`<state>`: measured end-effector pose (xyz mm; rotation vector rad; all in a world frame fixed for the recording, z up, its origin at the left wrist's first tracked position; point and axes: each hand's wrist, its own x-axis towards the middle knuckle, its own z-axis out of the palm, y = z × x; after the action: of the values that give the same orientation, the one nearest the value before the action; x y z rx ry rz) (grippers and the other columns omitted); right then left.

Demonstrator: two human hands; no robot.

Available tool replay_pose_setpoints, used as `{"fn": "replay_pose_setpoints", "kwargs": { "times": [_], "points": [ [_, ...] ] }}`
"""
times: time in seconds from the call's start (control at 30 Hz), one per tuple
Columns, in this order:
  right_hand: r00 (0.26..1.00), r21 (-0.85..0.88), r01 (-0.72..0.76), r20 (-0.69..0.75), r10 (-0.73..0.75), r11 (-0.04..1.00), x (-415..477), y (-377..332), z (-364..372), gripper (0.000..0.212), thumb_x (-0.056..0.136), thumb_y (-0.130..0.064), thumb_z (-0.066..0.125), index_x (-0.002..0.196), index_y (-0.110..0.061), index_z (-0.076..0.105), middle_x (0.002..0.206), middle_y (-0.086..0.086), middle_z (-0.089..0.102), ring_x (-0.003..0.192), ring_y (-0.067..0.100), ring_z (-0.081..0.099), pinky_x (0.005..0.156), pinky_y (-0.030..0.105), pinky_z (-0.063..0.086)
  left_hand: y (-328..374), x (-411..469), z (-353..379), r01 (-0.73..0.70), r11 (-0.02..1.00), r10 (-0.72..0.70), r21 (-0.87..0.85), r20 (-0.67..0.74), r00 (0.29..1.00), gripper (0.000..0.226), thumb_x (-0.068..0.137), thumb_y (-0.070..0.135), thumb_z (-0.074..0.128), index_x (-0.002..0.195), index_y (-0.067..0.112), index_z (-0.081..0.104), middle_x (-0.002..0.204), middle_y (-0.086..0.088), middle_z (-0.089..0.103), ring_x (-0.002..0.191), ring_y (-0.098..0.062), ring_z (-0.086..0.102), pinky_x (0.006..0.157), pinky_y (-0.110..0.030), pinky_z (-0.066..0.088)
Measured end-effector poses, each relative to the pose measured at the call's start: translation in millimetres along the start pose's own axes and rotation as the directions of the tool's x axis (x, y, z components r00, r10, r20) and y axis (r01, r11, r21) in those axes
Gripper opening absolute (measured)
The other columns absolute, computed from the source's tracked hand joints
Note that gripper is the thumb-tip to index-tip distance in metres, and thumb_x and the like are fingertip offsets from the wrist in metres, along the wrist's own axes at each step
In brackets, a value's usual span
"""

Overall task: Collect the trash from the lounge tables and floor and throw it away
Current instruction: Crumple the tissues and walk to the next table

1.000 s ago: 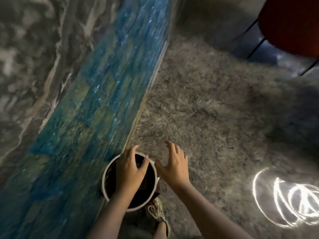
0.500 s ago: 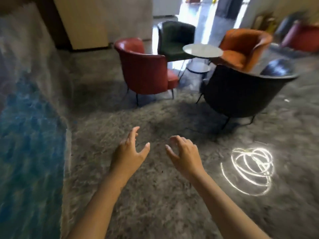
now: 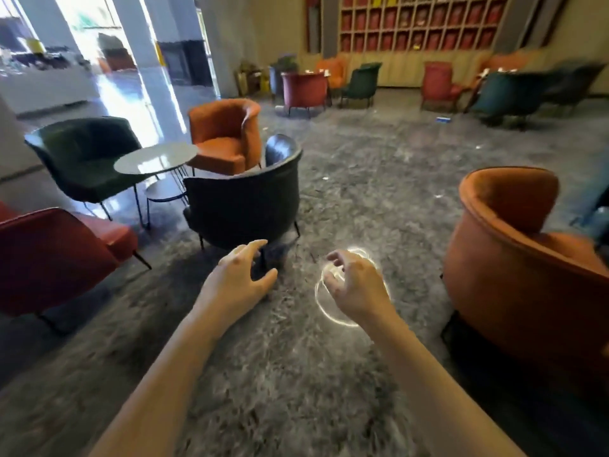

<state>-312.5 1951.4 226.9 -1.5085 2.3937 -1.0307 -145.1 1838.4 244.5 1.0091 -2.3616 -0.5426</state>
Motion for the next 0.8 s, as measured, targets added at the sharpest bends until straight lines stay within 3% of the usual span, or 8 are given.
{"fn": "replay_pose_setpoints", "kwargs": {
  "times": [0.27,0.57,0.8],
  "points": [
    [0.997,-0.110,-0.070,0.032,0.074,0.991,117.1,75.6,-10.1,0.042,0.090,-0.035,0.053,0.128,-0.018,0.048,0.129,0.003,0.055,0.119,0.023,0.047,0.098,0.036,0.035,-2.4,150.8,68.4,-0.153,0.987,0.159,-0.046,0.190,0.969,0.069,0.079,0.036,0.064,0.139,0.017,0.036,0.134,-0.002,0.048,0.121,-0.014,0.047,0.095,-0.025,0.037],
    [0.986,-0.124,-0.166,-0.009,0.167,0.978,316.6,114.6,-8.3,0.042,0.091,-0.037,0.052,0.128,-0.016,0.048,0.128,0.002,0.055,0.117,0.019,0.051,0.098,0.036,0.039,-39.7,359.7,98.4,-0.197,0.979,0.203,-0.049,0.280,0.938,0.071,0.080,0.040,0.062,0.141,0.019,0.034,0.140,0.002,0.043,0.125,-0.011,0.043,0.099,-0.022,0.034],
    [0.963,-0.125,-0.267,0.006,0.270,0.955,433.2,197.4,-5.9,0.040,0.092,-0.037,0.050,0.127,-0.019,0.046,0.130,0.001,0.052,0.119,0.019,0.047,0.098,0.036,0.038,-43.2,495.2,181.4,-0.194,0.978,0.211,-0.082,0.342,0.916,0.072,0.078,0.044,0.060,0.141,0.021,0.034,0.140,0.004,0.043,0.126,-0.011,0.041,0.105,-0.029,0.035]
  ]
}}
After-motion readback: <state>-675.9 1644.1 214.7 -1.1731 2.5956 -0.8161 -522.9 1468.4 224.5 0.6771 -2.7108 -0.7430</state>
